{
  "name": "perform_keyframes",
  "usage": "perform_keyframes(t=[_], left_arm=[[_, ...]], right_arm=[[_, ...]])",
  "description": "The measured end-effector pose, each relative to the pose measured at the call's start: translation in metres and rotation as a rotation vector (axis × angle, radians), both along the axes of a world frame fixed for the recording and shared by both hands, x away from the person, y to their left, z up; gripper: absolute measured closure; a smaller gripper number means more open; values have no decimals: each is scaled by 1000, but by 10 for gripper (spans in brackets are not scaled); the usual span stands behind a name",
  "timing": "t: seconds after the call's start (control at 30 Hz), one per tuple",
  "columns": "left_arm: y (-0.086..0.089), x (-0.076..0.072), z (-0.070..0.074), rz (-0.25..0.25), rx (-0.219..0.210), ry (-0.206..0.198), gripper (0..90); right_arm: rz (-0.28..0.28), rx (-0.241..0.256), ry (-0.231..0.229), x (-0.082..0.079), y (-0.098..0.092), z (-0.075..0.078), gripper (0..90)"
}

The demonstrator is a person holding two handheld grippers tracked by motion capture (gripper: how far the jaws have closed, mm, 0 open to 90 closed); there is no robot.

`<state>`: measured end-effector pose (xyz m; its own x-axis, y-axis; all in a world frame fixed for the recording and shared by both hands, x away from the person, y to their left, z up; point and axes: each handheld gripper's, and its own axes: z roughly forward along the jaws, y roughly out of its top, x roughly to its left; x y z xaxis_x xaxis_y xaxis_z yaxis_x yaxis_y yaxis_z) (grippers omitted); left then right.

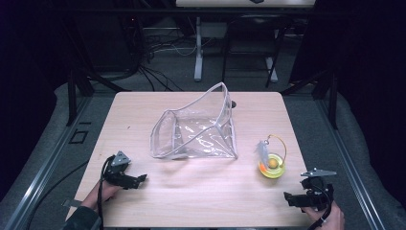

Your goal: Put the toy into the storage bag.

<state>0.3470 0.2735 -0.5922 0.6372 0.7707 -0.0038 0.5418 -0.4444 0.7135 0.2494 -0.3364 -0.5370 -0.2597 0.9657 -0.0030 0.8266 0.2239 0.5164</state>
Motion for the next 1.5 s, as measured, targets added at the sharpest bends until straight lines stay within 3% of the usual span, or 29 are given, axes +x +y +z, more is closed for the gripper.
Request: perform_keyframes(t=[0.13,0.4,0.67,0.7,0.73,0.9,0.93,0.97,1.2,1.3,1.33,1.4,1.5], left_arm=[[0,0,0,0,2,-4,3],[0,-2,0,1,3,1,4],[0,-3,0,10,2,-4,4],[0,-4,0,6,5,-3,3],[0,-4,0,7,5,-4,3],[0,-4,0,5,5,-4,4],[0,-4,0,6,5,-4,3],[0,-4,0,6,5,-4,3],[0,-5,0,5,3,-3,3],[0,-5,0,6,2,-3,3],[0,-5,0,6,2,-3,3],[0,-5,0,5,3,-2,4],[0,-7,0,3,4,-2,4]], right_arm=[[19,0,39,2,0,-1,0],[72,-2,64,7,5,7,1],[113,1,124,13,14,14,2],[131,-29,141,15,16,17,0],[137,-19,155,15,18,18,0],[164,-15,159,18,20,26,0],[166,24,146,19,19,26,0],[166,25,147,19,18,28,2],[174,-8,146,23,19,42,14],[186,2,156,26,20,49,13],[191,-19,173,29,21,53,9],[200,12,175,32,22,57,9],[211,-1,179,37,22,61,6]])
